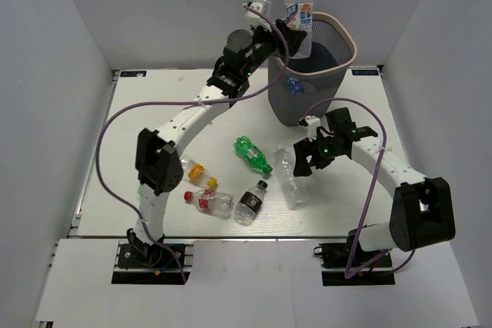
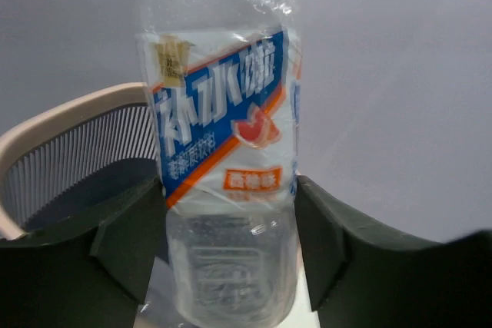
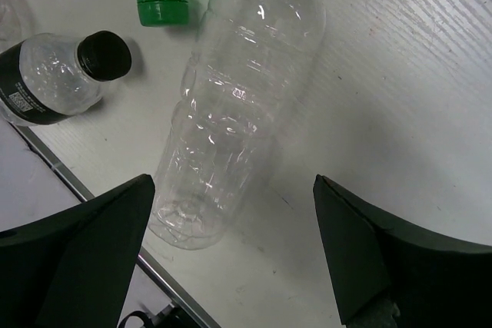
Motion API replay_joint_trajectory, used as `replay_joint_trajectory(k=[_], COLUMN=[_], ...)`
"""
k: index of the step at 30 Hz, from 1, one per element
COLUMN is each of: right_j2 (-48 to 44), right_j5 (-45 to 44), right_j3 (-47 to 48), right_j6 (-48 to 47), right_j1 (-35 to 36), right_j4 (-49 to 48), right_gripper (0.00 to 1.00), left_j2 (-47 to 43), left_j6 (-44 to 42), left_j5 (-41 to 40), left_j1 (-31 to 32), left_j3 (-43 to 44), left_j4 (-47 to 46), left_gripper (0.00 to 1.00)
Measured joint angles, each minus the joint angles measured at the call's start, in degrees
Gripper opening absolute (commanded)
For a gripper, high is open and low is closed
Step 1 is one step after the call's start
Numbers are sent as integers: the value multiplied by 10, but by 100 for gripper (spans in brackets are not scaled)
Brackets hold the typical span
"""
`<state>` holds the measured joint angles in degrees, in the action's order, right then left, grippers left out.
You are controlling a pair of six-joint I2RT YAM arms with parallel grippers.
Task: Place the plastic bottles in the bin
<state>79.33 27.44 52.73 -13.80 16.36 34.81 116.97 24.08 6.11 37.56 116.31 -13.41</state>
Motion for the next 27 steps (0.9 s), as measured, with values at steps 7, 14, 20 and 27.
replay_joint_trajectory(k=[7, 14, 20, 27], right_j2=[10, 100, 142, 101], right_j5=[-20, -66, -123, -100], right_j3=[-4, -2, 10, 16], right_j6=[21, 61, 84, 47], right_j1=[22, 67, 89, 83], right_j4=[-22, -63, -85, -58], right_gripper=[90, 90, 44, 2], left_j2=[79, -6, -266, -467], left_j6=[-17, -96, -155, -41], left_j5=[-69, -111, -141, -165], left_j1=[26, 35, 38, 49], left_j3=[68, 35, -170, -447], left_j4=[31, 127, 286, 407], left_gripper=[100, 100, 100, 100])
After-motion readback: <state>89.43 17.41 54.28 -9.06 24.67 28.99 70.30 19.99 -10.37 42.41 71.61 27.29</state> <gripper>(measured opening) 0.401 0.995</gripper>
